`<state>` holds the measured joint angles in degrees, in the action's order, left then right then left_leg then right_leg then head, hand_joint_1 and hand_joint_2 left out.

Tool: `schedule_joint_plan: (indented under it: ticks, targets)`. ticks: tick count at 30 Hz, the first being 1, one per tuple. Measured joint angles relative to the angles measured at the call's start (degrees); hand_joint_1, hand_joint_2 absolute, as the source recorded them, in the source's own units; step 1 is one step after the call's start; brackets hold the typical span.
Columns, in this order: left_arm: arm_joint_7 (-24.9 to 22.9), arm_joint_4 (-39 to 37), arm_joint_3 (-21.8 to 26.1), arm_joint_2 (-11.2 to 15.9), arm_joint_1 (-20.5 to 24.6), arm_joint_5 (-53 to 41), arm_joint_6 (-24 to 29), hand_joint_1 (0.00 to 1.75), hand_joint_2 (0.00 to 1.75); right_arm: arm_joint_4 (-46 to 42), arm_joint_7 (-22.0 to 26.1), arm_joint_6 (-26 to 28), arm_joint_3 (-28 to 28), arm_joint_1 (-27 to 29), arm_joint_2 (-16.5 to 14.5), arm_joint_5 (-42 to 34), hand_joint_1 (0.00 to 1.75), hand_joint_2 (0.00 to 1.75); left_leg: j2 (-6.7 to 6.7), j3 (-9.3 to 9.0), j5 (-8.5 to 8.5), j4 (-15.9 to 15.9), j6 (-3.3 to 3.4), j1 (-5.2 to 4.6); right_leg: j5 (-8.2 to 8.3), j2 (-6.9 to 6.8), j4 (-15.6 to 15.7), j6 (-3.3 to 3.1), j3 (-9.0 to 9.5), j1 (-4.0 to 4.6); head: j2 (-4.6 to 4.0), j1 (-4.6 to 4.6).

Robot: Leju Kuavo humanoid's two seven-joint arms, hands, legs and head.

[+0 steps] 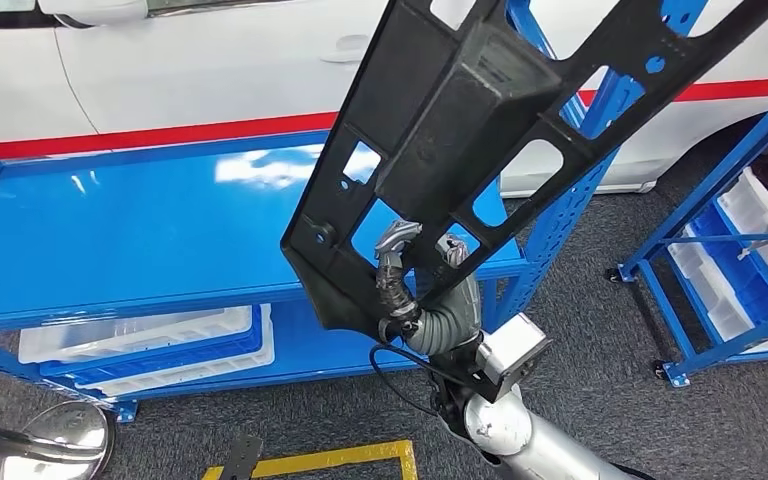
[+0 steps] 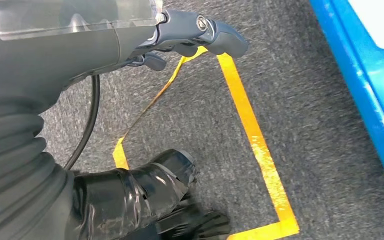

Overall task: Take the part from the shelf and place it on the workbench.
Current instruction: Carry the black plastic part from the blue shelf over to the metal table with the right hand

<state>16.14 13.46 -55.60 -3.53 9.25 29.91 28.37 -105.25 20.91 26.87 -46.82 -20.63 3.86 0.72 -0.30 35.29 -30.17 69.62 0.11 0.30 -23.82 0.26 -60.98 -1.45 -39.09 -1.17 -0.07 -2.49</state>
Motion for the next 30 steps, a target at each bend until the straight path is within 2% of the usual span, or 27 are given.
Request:
schedule_joint_plan:
  ticks: [1, 2, 3, 4, 5, 6, 7, 8, 9, 10, 11, 12, 13, 14, 15, 17, 18, 19, 21, 22, 23, 25, 26, 27, 28, 29, 30]
  targets:
    - [0.1, 0.0, 0.0, 0.0, 0.1, 0.1, 0.0, 0.0, 1.75, 0.0, -0.2, 1.2, 0.0, 0.1, 0.0, 1.2, 1.75, 1.75, 0.0, -3.62, -0.07, -4.9, 0.67, -0.27, 0.56, -0.01, 0.0, 0.15, -0.44, 0.08, -0.01, 0.0]
    - [0.1, 0.0, 0.0, 0.0, 0.2, 0.0, 0.0, 0.0, 1.75, 0.0, -0.3, 2.3, 0.0, 0.2, 0.0, 2.3, 1.75, 1.75, -0.02, -6.33, -0.68, -8.9, 1.08, -0.54, 1.12, -0.07, 0.2, 0.42, -0.64, 0.05, -0.01, 0.03]
    - [0.1, 0.0, 0.1, 0.0, 0.3, 0.0, 0.0, 0.0, 1.75, -0.1, -0.3, 3.3, 0.0, 0.2, 0.0, 3.2, 1.75, 1.75, -0.05, -8.01, -1.21, -11.7, 1.41, -0.86, 1.74, -0.16, 0.6, 0.76, -0.67, -0.1, -0.01, 0.01]
    - [0.2, 0.0, 0.1, 0.1, 0.4, -0.1, 0.0, 0.0, 1.75, -0.1, -0.1, 4.1, 0.0, 0.3, -0.1, 4.0, 1.75, 1.75, -0.07, -8.51, -1.19, -13.2, 1.63, -1.1, 2.46, -0.24, 1.1, 1.18, -0.61, -0.2, -0.01, -0.1]
    - [0.1, 0.0, 0.1, 0.1, 0.3, -0.1, 0.0, 0.0, 1.75, -0.1, 0.1, 4.5, 0.0, 0.4, -0.1, 4.5, 1.75, 1.75, -0.04, -8.27, -0.35, -13.8, 1.75, -1.06, 3.08, -0.27, 1.6, 1.55, -0.61, -0.26, -0.01, -0.17]
    - [0.1, 0.0, 0.1, 0.1, 0.3, -0.1, 0.0, 0.0, 1.75, -0.1, 0.1, 4.7, 0.0, 0.4, 0.0, 4.7, 1.75, 1.75, 0.12, -8.05, 0.7, -14.5, 2.04, -1.01, 2.93, -0.25, 1.8, 1.85, -0.73, -0.27, -0.01, -0.2]
    - [0.1, 0.0, 0.1, 0.0, 0.2, -0.1, -0.1, 0.0, 1.75, -0.1, 0.1, 4.7, 0.0, 0.5, 0.0, 4.6, 1.75, 1.75, 0.32, -7.75, 1.66, -15.1, 2.4, -0.84, 1.61, -0.24, 1.2, 2.06, -1.07, -0.17, -0.01, -0.11]
    - [0.0, 0.0, 0.1, 0.0, 0.1, -0.1, -0.1, 0.0, 1.75, -0.1, 0.0, 4.5, 0.0, 0.6, 0.0, 4.4, 1.75, 1.75, 0.52, -7.25, 2.59, -15.6, 2.64, -0.65, -0.91, -0.22, -0.6, 2.18, -1.61, -0.09, -0.01, 0.07]
    - [0.0, 0.0, 0.1, -0.1, 0.1, -0.1, -0.1, 0.0, 1.75, -0.1, -0.1, 4.3, 0.0, 0.6, 0.0, 4.2, 1.75, 1.75, 0.67, -6.48, 3.31, -15.6, 2.85, -0.66, -4.14, -0.24, -3.5, 2.28, -2.24, -0.08, -0.01, 0.21]
    - [0.0, 0.0, 0.1, -0.1, 0.1, -0.1, -0.1, 0.0, 1.75, -0.1, -0.2, 4.2, 0.0, 0.7, 0.1, 4.0, 1.75, 1.75, 0.71, -5.57, 3.92, -15.4, 3.02, -0.67, -6.94, -0.24, -7.1, 2.39, -2.84, -0.06, -0.01, 0.3]
    - [0.0, 0.0, 0.1, -0.2, 0.0, -0.1, -0.1, 0.0, 1.75, -0.1, -0.3, 4.1, 0.0, 0.7, 0.1, 3.8, 1.75, 1.75, 0.76, -4.56, 4.47, -15.1, 3.01, -0.67, -8.42, -0.25, -10.5, 2.54, -3.18, -0.08, 0.0, 0.32]
    - [0.0, 0.0, 0.1, -0.2, 0.0, 0.0, -0.1, 0.0, 1.75, -0.1, -0.4, 3.8, 0.0, 0.8, 0.1, 3.4, 1.75, 1.75, 0.82, -3.45, 5.0, -14.7, 2.91, -0.64, -8.28, -0.26, -12.9, 2.73, -3.02, -0.14, 0.0, 0.33]
    - [0.0, 0.0, 0.1, -0.2, 0.0, 0.0, -0.1, 0.0, 1.75, -0.1, -0.4, 3.4, 0.0, 0.8, 0.2, 2.7, 1.75, 1.75, 0.86, -2.26, 5.45, -14.1, 2.75, -0.57, -6.87, -0.27, -13.6, 2.94, -2.2, -0.25, 0.0, 0.36]
    - [0.0, 0.0, 0.1, -0.2, 0.0, 0.1, -0.1, 0.0, 1.75, -0.1, -0.4, 2.7, 0.0, 0.9, 0.2, 1.7, 1.75, 1.75, 0.89, -0.99, 5.84, -13.4, 2.52, -0.45, -5.09, -0.28, -12.7, 3.16, -0.5, -0.41, 0.0, 0.37]
    - [0.0, 0.0, 0.1, -0.2, -0.1, 0.1, -0.1, 0.0, 1.75, -0.1, -0.2, 1.9, 0.0, 1.0, 0.3, 0.5, 1.75, 1.75, 0.89, 0.24, 6.13, -12.5, 2.26, -0.35, -4.18, -0.29, -10.1, 3.37, 1.99, -0.61, 0.0, 0.4]
    - [0.0, 0.0, 0.1, -0.3, -0.2, 0.3, 0.0, 0.0, 1.75, -0.1, 0.4, 0.3, 0.0, 1.2, 0.3, -1.7, 1.75, 1.75, 0.82, 2.23, 6.57, -10.6, 1.6, -0.38, -5.56, -0.23, -3.3, 3.23, 7.09, -0.55, 0.0, 0.51]
    - [0.0, 0.0, 0.1, -0.3, -0.2, 0.4, 0.0, 0.0, 1.75, -0.1, 0.7, -0.2, 0.0, 1.3, 0.3, -2.4, 1.75, 1.75, 0.78, 2.81, 6.87, -10.0, 1.29, -0.45, -6.69, -0.16, -1.0, 2.92, 8.43, -0.46, 0.0, 0.59]
    - [0.0, 0.0, 0.1, -0.3, -0.3, 0.4, 0.0, 0.0, 1.75, -0.1, 1.1, -0.5, 0.0, 1.5, 0.3, -2.9, 1.75, 1.75, 0.73, 3.18, 7.3, -9.7, 0.98, -0.48, -7.19, -0.11, 0.1, 2.45, 8.83, -0.24, 0.0, 0.62]
    - [-0.1, 0.0, 0.1, -0.2, -0.5, 0.6, 0.0, 0.0, 1.75, -0.1, 1.7, -0.6, 0.0, 1.8, 0.4, -3.4, 1.75, 1.75, 0.63, 3.66, 7.8, -9.6, 0.4, -0.33, -6.34, -0.19, 0.1, 1.47, 7.89, -0.32, -0.01, 0.67]
    - [-0.1, 0.0, 0.1, -0.2, -0.6, 0.6, 0.0, 0.0, 1.75, -0.1, 1.8, -0.5, 0.0, 1.9, 0.4, -3.4, 1.75, 1.75, 0.58, 4.16, 6.7, -8.9, 0.06, -0.22, -5.68, -0.26, 0.1, 0.99, 7.27, -0.39, -0.01, 0.61]
    - [-0.2, 0.0, 0.1, -0.2, -0.7, 0.7, 0.0, 0.0, 1.75, -0.1, 2.0, -0.5, 0.0, 2.0, 0.4, -3.5, 1.75, 1.75, 0.55, 4.84, 4.57, -7.2, -0.29, -0.11, -4.96, -0.32, 0.2, 0.58, 6.52, -0.51, -0.01, 0.48]
    - [-0.2, 0.0, 0.1, -0.3, -0.8, 0.7, 0.0, 0.0, 1.75, -0.1, 2.2, -0.4, 0.0, 2.1, 0.4, -3.5, 1.75, 1.75, 0.55, 6.51, -1.39, -1.0, -0.92, 0.12, -3.53, -0.33, 0.2, 0.18, 4.8, -0.52, -0.01, 0.18]
    - [-0.2, 0.0, 0.1, -0.3, -0.8, 0.7, 0.0, 0.0, 1.75, -0.1, 2.3, -0.3, 0.0, 2.2, 0.4, -3.6, 1.75, 1.75, 0.55, 7.09, -3.45, 2.5, -1.12, 0.2, -2.84, -0.35, 0.2, 0.12, 3.88, -0.47, -0.01, 0.08]
    - [-0.3, 0.0, 0.1, -0.3, -0.8, 0.7, 0.0, 0.0, 1.75, -0.1, 2.4, -0.3, 0.0, 2.3, 0.4, -3.7, 1.75, 1.75, 0.55, 7.18, -4.14, 5.3, -1.23, 0.24, -2.14, -0.38, 0.1, 0.13, 2.95, -0.43, -0.01, 0.08]
    - [-0.3, 0.0, 0.1, -0.3, -0.8, 0.7, 0.0, 0.0, 1.75, -0.1, 2.5, -0.2, 0.0, 2.5, 0.4, -3.9, 1.75, 1.75, 0.55, 6.51, -3.4, 6.5, -1.24, 0.25, -1.44, -0.42, 0.1, 0.16, 2.03, -0.39, 0.0, 0.08]
    - [-0.4, 0.0, 0.1, -0.3, -0.8, 0.7, -0.1, 0.0, 1.75, 0.0, 2.6, -0.2, 0.0, 2.7, 0.4, -4.1, 1.75, 1.75, 0.54, 4.95, -1.74, 6.0, -1.12, 0.25, -0.75, -0.45, 0.1, 0.23, 1.15, -0.37, 0.0, 0.07]
    - [-0.5, 0.0, 0.1, -0.3, -0.8, 0.7, -0.1, 0.0, 1.75, 0.0, 2.9, -0.1, 0.0, 3.0, 0.4, -4.5, 1.75, 1.75, 0.52, 2.42, 0.01, 3.4, -0.85, 0.23, -0.08, -0.44, 0.1, 0.34, 0.39, -0.35, 0.0, 0.07]
